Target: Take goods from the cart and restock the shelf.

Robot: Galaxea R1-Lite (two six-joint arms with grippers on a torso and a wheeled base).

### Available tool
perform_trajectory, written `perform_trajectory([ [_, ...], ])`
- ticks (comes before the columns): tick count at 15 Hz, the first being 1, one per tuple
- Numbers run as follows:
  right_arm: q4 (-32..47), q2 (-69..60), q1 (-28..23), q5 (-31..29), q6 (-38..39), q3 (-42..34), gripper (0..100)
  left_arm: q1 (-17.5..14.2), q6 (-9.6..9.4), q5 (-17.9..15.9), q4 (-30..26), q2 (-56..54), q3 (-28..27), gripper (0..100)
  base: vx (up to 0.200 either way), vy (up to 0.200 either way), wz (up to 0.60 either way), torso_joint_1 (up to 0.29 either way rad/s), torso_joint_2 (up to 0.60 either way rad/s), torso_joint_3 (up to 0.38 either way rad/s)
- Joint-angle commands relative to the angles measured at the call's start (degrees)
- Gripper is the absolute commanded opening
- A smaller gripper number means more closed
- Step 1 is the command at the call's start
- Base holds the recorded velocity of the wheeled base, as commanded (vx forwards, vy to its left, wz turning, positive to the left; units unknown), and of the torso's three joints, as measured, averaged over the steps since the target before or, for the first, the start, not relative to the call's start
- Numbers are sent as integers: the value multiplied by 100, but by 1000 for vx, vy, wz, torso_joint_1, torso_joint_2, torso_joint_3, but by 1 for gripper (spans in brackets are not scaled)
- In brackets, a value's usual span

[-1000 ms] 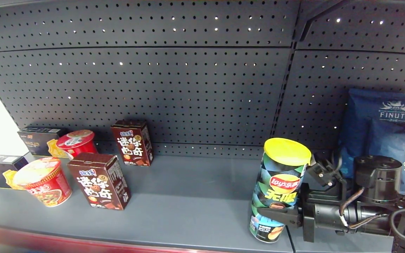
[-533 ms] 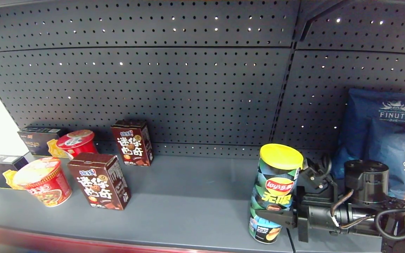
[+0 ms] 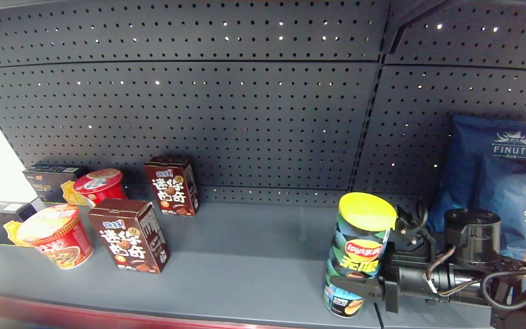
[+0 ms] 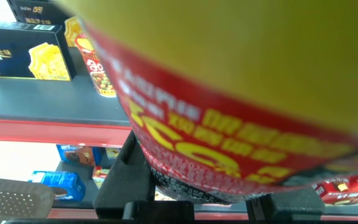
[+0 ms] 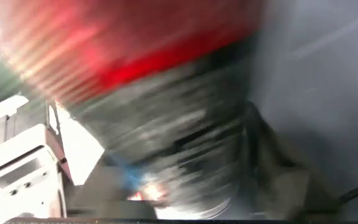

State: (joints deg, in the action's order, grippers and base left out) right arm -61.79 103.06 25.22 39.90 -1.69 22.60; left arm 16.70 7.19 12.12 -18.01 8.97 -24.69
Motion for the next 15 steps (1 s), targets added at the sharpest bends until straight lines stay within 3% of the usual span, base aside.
perform_trajectory([
  [1, -26, -14, 9, 0, 11, -10, 100, 0, 1, 1, -1, -18, 8, 0, 0, 0, 0, 0, 0, 0],
  [11, 45, -1297, -466, 71, 29, -1179, 100, -9, 1, 10, -1, -36, 52, 0, 0, 0, 0, 0, 0, 0],
  [15, 45, -1218, -501, 9, 29, -1144, 100, -18, 1, 1, -1, -97, 87, 0, 0, 0, 0, 0, 0, 0],
])
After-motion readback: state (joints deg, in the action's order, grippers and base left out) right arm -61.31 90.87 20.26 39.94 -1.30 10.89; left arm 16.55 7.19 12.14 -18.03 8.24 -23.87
